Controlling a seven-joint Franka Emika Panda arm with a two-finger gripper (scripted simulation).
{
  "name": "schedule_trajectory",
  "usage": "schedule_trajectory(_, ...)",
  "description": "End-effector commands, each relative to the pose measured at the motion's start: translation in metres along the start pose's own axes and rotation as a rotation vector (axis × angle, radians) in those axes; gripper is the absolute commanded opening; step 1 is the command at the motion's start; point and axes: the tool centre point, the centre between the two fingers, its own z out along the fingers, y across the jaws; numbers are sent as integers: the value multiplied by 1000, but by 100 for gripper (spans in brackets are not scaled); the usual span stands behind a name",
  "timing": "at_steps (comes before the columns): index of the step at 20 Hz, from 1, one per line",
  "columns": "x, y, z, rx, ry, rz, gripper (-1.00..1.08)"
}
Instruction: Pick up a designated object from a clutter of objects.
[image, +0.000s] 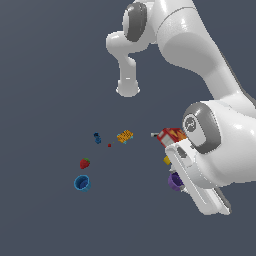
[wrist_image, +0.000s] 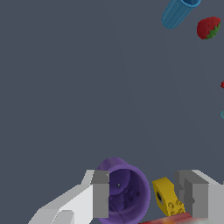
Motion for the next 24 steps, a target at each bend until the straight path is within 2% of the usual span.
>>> schedule_trajectory(1, -9, -8, 7, -4, 11, 49, 28)
schedule_trajectory(13, -47, -34, 38, -12, 57, 244, 28)
schedule_trajectory(24, -59, -41, 49, -12, 72, 303, 28)
